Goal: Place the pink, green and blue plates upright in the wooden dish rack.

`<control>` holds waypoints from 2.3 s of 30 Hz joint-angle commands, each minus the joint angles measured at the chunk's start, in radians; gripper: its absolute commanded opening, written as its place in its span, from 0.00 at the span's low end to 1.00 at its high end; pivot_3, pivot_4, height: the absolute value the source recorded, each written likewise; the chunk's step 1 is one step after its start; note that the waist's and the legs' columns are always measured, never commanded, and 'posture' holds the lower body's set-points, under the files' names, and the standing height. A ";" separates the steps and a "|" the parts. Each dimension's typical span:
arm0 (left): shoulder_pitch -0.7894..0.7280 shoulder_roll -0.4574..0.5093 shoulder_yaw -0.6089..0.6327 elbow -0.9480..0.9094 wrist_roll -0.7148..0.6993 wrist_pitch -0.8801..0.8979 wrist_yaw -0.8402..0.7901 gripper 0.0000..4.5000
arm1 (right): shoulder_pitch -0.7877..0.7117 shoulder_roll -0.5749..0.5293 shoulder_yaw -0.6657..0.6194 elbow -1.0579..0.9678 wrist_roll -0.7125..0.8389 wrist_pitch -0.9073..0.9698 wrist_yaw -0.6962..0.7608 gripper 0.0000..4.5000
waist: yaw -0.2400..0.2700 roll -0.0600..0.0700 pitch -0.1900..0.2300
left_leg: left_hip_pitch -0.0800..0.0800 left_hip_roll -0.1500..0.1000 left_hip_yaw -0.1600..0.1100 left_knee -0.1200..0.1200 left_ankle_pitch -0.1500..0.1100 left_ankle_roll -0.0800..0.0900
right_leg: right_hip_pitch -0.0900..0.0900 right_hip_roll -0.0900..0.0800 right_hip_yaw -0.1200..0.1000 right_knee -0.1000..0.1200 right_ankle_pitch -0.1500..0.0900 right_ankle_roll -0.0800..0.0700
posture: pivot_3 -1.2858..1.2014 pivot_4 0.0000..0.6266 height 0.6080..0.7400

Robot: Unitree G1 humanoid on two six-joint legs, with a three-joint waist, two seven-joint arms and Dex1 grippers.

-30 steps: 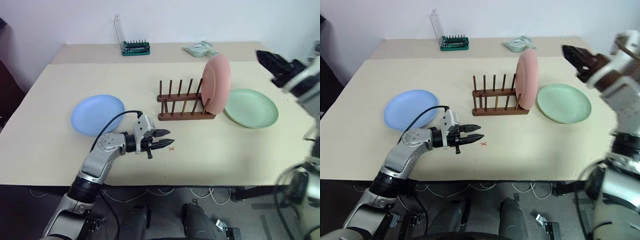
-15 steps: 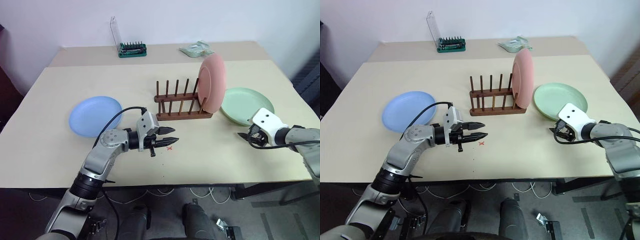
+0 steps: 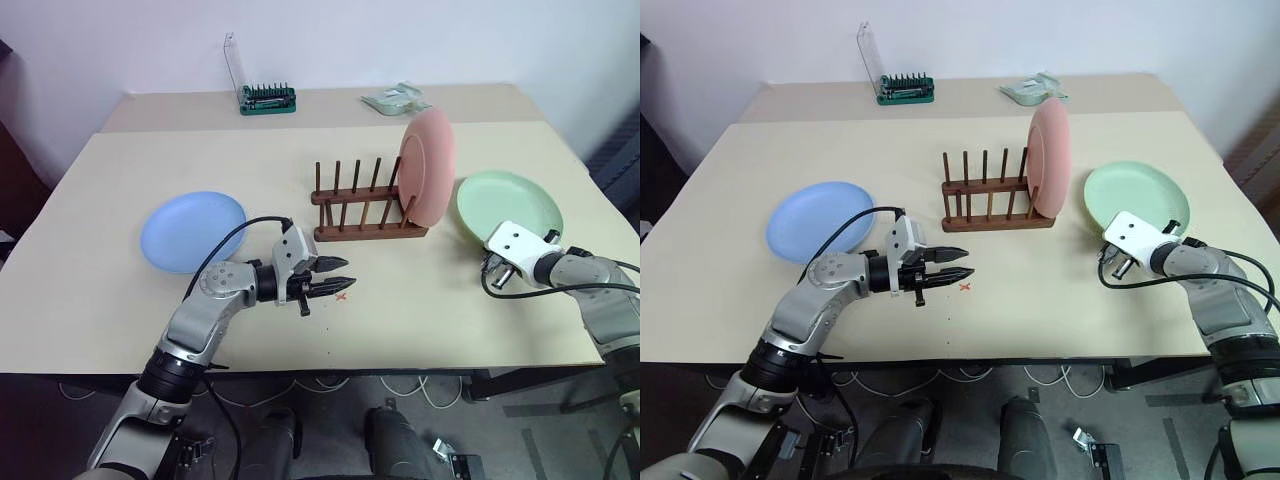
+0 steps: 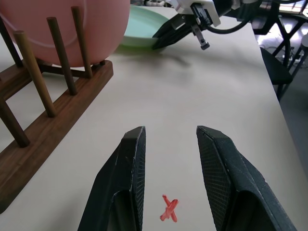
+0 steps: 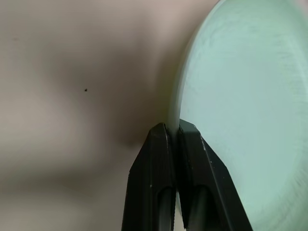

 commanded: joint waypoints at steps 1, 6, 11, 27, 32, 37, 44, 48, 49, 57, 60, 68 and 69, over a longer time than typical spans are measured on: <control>0.007 0.007 0.014 -0.033 -0.010 -0.011 0.000 0.37 | -0.069 -0.025 -0.136 -0.060 -0.004 -0.016 -0.119 0.00 | 0.000 0.001 0.000 | 0.000 0.000 0.000 0.000 0.000 0.000 | 0.000 0.000 0.000 0.000 0.000 0.000 | 0.52 0.24 1.00; 0.007 0.007 0.005 -0.024 -0.010 -0.016 -0.010 0.37 | -0.209 -0.019 -0.203 -0.264 0.043 -0.005 -0.124 0.00 | -0.012 0.004 0.001 | 0.000 0.001 0.002 -0.001 0.000 0.000 | -0.003 0.001 0.002 0.002 0.000 0.000 | 0.52 0.24 1.00; 0.000 0.001 0.003 -0.013 -0.006 -0.022 -0.013 0.37 | -0.347 0.038 -0.141 -0.413 0.112 0.052 -0.019 0.00 | -0.001 0.002 0.001 | 0.000 0.001 0.001 -0.001 0.000 0.000 | -0.002 0.001 0.002 0.001 0.000 0.000 | 0.52 0.24 1.00; 0.034 0.016 0.018 -0.062 -0.016 0.005 0.019 0.37 | -0.404 0.412 -0.242 -0.602 0.909 0.764 -0.086 0.00 | 0.000 0.001 0.000 | -0.001 -0.001 -0.005 -0.001 0.000 0.000 | -0.001 0.000 -0.001 0.001 0.000 -0.001 | 0.52 0.24 1.00; 0.032 0.016 0.013 -0.061 -0.016 0.007 0.023 0.37 | -0.424 0.465 -0.326 -0.499 1.037 0.849 -0.130 0.00 | -0.006 0.002 0.001 | -0.001 0.000 -0.004 -0.001 0.000 0.000 | -0.003 0.001 -0.001 0.003 0.000 -0.001 | 0.52 0.24 1.00; 0.034 0.016 0.011 -0.054 -0.015 0.001 0.019 0.37 | -0.440 0.473 -0.339 -0.473 1.057 0.857 -0.140 0.00 | -0.004 0.002 0.001 | -0.001 0.000 -0.004 -0.001 0.000 0.000 | -0.003 0.001 -0.001 0.003 0.000 -0.001 | 0.52 0.24 1.00; 0.035 0.014 0.010 -0.051 -0.015 0.001 0.019 0.37 | -0.439 0.496 -0.346 -0.461 1.100 0.876 -0.178 0.00 | -0.005 0.002 0.001 | -0.001 0.000 -0.004 -0.002 0.000 0.000 | -0.003 0.001 -0.001 0.003 0.000 -0.001 | 0.52 0.24 1.00; 0.032 0.014 0.011 -0.052 -0.015 0.002 0.019 0.37 | -0.449 0.521 -0.372 -0.421 1.131 0.895 -0.239 0.00 | -0.005 0.002 0.001 | -0.001 0.000 -0.004 -0.001 0.000 0.000 | -0.003 0.001 -0.001 0.003 0.000 -0.001 | 0.52 0.24 1.00; 0.030 0.014 0.010 -0.054 -0.015 0.003 0.020 0.37 | -0.454 0.528 -0.385 -0.399 1.137 0.901 -0.261 0.00 | -0.004 0.002 0.001 | -0.001 0.000 -0.004 -0.001 0.000 0.000 | -0.003 0.001 -0.001 0.003 0.000 -0.001 | 0.52 0.24 1.00; 0.025 0.012 0.012 -0.061 -0.017 0.009 0.023 0.37 | -0.466 0.540 -0.410 -0.291 1.134 0.935 -0.338 0.00 | -0.006 0.002 0.001 | -0.001 0.000 -0.003 -0.002 0.000 0.000 | -0.004 0.001 -0.001 0.003 0.000 -0.001 | 0.52 0.24 1.00; 0.027 0.003 0.028 -0.059 -0.003 -0.023 0.049 0.37 | -0.463 0.540 -0.401 -0.275 1.124 0.944 -0.346 0.00 | -0.005 0.002 0.001 | -0.001 0.000 -0.003 -0.001 0.000 0.000 | -0.003 0.001 -0.001 0.003 0.000 -0.001 | 0.52 0.24 1.00; 0.048 0.015 0.141 -0.028 0.036 -0.094 0.187 0.37 | -0.450 0.552 -0.390 -0.297 1.122 0.944 -0.356 0.00 | -0.007 0.002 0.001 | -0.001 0.000 -0.003 -0.002 0.000 0.000 | -0.004 0.001 -0.001 0.003 0.000 -0.001 | 0.52 0.24 1.00; 0.054 0.023 0.149 -0.026 0.034 -0.093 0.189 0.37 | -0.449 0.553 -0.389 -0.297 1.121 0.944 -0.356 0.00 | -0.008 0.002 0.001 | -0.001 0.000 -0.003 -0.002 0.000 0.000 | -0.004 0.001 -0.001 0.003 0.000 -0.001 | 0.52 0.24 1.00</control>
